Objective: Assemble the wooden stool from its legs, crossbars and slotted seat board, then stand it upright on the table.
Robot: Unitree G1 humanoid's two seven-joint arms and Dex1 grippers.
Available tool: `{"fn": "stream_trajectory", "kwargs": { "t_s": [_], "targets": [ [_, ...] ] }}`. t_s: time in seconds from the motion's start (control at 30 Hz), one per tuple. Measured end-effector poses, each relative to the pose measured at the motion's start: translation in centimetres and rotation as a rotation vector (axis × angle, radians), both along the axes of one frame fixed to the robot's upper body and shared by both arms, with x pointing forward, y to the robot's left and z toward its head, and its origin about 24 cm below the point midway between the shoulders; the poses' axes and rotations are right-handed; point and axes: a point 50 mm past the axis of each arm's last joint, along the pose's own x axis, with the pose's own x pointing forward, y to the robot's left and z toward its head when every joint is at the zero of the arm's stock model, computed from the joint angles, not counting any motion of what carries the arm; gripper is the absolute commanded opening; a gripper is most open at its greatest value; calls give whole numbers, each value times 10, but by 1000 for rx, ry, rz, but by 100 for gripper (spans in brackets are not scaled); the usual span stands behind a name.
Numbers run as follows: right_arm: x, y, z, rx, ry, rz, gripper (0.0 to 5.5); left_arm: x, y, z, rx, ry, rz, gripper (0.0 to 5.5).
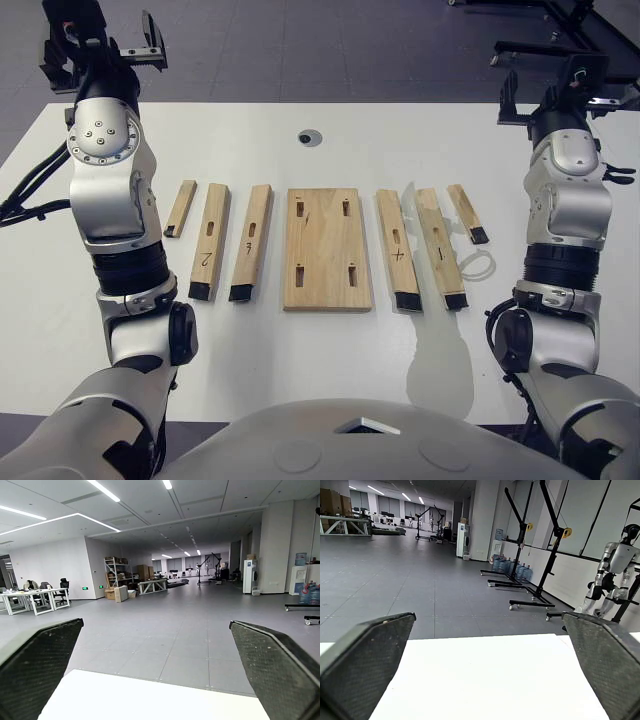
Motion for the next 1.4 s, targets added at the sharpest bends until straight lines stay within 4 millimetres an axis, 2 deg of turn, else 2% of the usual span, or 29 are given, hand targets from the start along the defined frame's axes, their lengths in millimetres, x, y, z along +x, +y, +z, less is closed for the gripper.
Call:
{"fn": "stream_trajectory", "kwargs": {
  "t_s": [1.4],
  "targets": [
    [-2,4,-5,16,17,6,540,0,2,-1,-16,0,-2,537]
  ]
}}
